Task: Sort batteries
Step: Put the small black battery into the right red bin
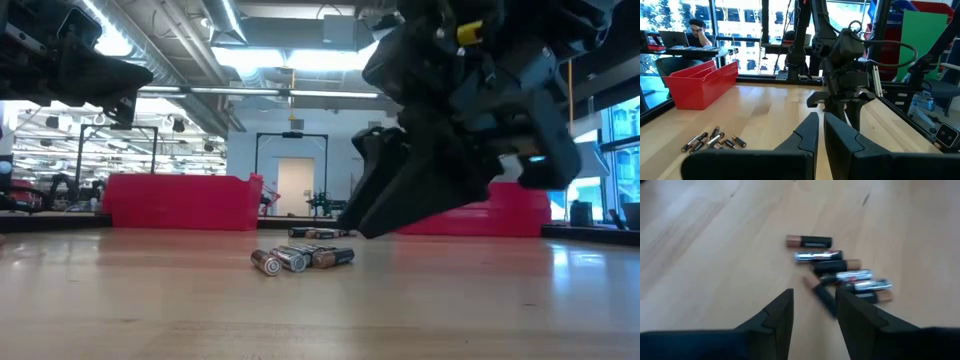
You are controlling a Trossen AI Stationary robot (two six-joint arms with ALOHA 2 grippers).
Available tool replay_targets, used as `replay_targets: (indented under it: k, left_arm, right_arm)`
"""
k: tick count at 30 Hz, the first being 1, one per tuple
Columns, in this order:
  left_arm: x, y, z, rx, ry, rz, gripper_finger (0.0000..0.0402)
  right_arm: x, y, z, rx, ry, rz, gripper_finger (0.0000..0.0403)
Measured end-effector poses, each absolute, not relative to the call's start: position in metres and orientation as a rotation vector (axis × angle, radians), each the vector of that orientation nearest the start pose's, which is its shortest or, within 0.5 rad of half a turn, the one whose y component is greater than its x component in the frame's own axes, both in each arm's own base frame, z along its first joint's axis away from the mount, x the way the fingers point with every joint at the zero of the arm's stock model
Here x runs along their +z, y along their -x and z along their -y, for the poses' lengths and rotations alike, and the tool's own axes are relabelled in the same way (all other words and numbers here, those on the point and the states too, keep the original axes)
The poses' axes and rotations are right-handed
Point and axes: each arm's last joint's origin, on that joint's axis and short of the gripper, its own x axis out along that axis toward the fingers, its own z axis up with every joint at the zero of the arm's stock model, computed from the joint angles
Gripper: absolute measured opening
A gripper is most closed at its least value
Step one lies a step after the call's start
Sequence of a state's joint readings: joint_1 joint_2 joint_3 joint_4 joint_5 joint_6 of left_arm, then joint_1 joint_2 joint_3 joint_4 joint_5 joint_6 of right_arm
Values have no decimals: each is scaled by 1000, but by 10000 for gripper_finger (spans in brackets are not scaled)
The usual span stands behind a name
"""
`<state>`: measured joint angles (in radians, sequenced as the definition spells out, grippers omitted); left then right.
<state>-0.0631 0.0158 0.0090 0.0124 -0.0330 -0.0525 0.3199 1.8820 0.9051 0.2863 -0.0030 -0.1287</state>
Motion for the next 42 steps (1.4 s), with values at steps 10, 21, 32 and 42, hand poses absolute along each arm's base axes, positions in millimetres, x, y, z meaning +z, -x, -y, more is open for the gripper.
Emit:
replay_targets:
  k: [10,21,32,42]
  left_arm:
    - [167,-98,5,-30,53,7,20]
    - [167,-98,5,-30,53,8,20]
    - [167,-98,5,-30,53,9,20]
    - [167,-98,5,-30,53,9,20]
  right_arm:
    - [114,-351,-109,369,288,-629,147]
    - [97,-353,-109,441,273,-647,145]
    - [90,-347,-108,376,85,-807,22]
    - [181,-312,-75,195,-71,-856,17]
